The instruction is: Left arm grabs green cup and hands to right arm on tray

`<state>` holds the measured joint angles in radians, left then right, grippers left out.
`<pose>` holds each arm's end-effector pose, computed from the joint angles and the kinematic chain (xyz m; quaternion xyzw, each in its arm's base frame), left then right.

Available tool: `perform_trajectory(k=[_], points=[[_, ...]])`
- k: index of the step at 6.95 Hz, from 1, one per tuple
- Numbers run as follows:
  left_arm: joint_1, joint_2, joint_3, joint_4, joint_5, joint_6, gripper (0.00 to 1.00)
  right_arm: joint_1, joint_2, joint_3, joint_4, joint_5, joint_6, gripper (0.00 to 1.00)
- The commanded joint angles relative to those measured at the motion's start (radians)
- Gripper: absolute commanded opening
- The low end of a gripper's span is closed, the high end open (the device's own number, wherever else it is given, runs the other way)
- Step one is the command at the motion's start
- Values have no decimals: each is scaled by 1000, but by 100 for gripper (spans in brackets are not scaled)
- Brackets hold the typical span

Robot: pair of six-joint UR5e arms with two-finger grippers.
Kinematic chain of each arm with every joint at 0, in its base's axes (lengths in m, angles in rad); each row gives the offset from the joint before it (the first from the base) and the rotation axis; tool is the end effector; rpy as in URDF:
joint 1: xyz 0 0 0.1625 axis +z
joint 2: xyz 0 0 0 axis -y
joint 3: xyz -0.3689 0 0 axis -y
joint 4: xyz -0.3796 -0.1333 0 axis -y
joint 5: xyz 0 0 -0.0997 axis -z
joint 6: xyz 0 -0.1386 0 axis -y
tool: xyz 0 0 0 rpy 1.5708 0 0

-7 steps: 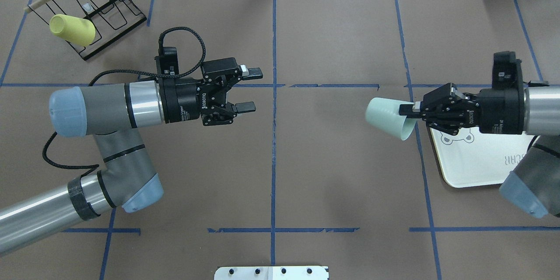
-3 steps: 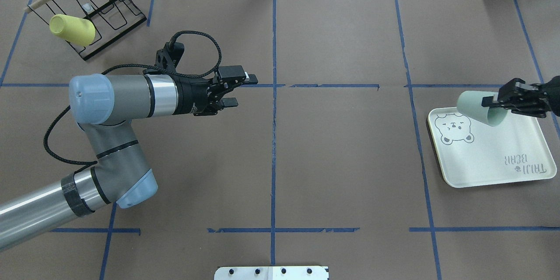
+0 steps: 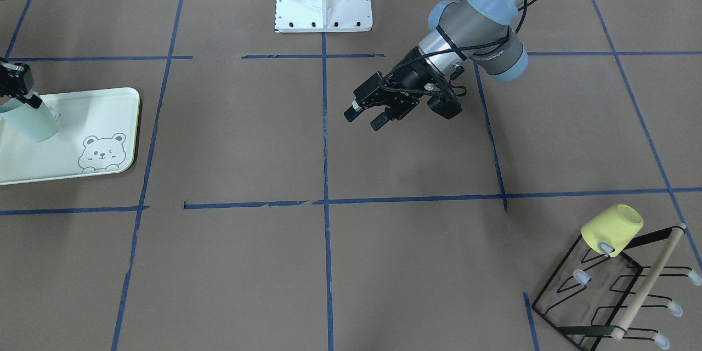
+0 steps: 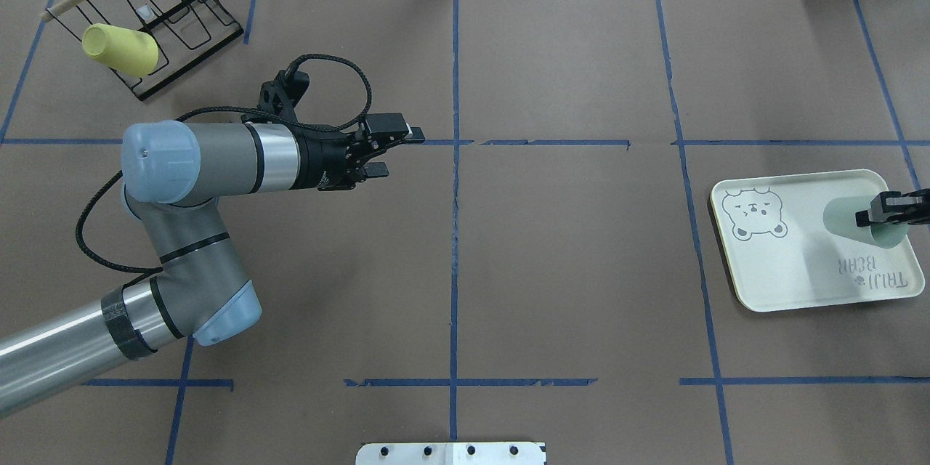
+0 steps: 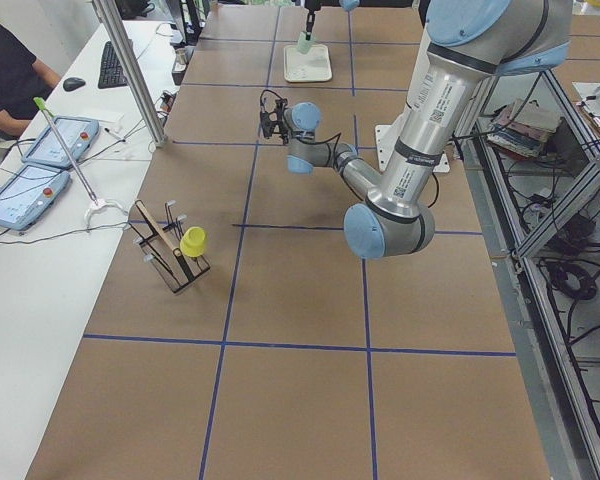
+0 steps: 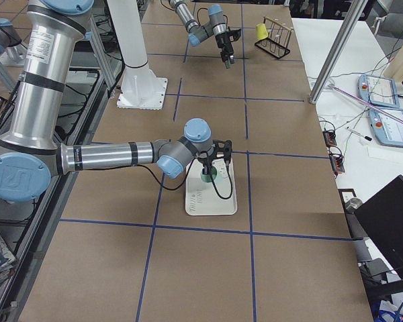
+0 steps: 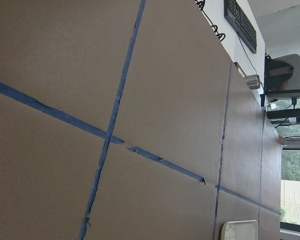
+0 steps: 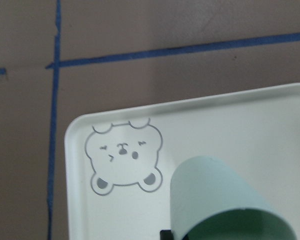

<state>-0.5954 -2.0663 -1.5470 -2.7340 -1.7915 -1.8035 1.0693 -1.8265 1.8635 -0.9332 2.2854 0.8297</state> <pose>0.4739 -0.4454 0.2064 0.0567 0.7267 -0.2000 0.6548 -0.1691 -0.3968 0.5249 0.0401 -0.4510 0.0302 0.8911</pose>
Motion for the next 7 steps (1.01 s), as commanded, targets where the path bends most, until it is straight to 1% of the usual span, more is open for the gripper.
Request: perform_trajectory(k=[1, 3, 4, 5, 7], points=[[0, 0, 4, 2, 4, 1, 100, -41, 42, 2, -188, 0, -104, 0], [2, 0, 4, 2, 4, 1, 100, -46, 65, 0, -267, 5, -188, 0], [3, 0, 4, 2, 4, 1, 100, -52, 117, 5, -377, 9, -214, 0], [3, 0, 5, 0, 6, 1, 100, -43, 136, 3, -453, 8, -307, 0], [11, 0, 2, 2, 23, 1, 100, -32, 205, 6, -608, 6, -397, 0]])
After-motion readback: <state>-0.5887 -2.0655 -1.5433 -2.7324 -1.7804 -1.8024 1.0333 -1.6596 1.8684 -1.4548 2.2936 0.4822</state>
